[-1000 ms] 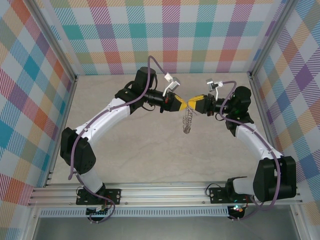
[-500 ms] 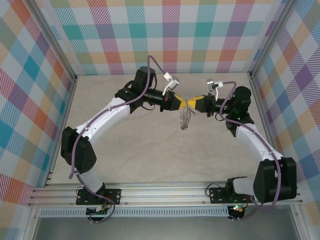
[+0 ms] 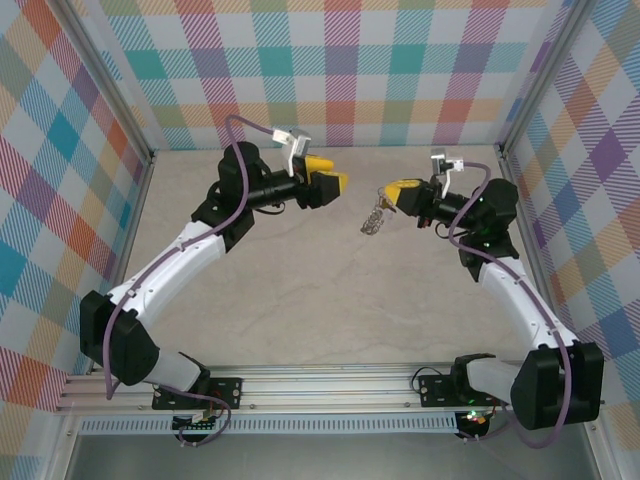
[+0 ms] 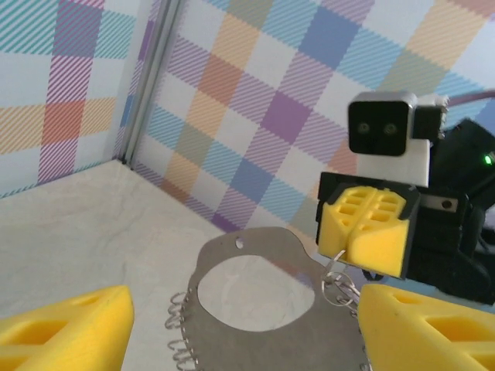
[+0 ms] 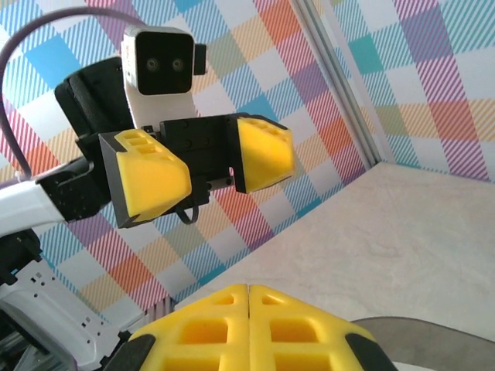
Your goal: Put the keys on the keyring
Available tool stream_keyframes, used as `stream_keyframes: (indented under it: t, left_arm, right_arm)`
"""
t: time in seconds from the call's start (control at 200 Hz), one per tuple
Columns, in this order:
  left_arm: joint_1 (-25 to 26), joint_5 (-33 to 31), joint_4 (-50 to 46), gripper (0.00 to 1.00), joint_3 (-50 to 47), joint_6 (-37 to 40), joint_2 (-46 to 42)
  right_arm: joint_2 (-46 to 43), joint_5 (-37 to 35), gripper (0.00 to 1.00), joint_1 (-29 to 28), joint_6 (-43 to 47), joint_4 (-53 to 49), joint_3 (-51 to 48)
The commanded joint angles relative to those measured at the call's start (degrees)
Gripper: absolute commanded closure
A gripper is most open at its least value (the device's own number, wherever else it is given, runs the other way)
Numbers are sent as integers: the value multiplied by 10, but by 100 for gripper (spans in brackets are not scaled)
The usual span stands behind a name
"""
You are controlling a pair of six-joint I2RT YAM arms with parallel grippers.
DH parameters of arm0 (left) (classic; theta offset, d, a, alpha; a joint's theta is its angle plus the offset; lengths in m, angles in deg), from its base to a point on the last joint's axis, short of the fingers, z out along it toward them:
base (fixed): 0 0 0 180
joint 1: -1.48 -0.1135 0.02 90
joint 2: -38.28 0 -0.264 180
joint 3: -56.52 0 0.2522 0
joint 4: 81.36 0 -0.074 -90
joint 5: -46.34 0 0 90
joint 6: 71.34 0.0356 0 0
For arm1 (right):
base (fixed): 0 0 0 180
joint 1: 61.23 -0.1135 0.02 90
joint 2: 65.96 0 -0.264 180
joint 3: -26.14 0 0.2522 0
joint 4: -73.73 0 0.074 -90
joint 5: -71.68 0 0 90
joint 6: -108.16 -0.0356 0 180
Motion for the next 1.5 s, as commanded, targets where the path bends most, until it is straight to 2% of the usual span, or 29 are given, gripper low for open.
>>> stream_keyframes:
  t: [0.0,0.145,0.345,0.775,1.07,1.235,1.495]
  left_arm:
    - [4,-18,70,24,-12,-63,3]
    - [16,-4,69,24,-5,-66,15]
    - [39,30,56,24,9,-47,35]
    - [36,93,-103,35,88,115,46]
    - [30,216,-230,49,194,183,103]
    - [34,225,-286,50,214,215,115]
    - [40,233,-308,51,231,230,132]
  right_arm:
    - [-18,-11,100,2,-41,84,1]
    - [-23,-26,100,0,-51,83,2]
    - [-16,8,100,-7,-64,91,5]
    - [-6,85,100,-8,-33,22,26]
    - [5,122,100,-8,-25,2,37]
    - [10,135,100,-9,-21,-1,45]
    - [18,141,100,-16,-10,-28,55]
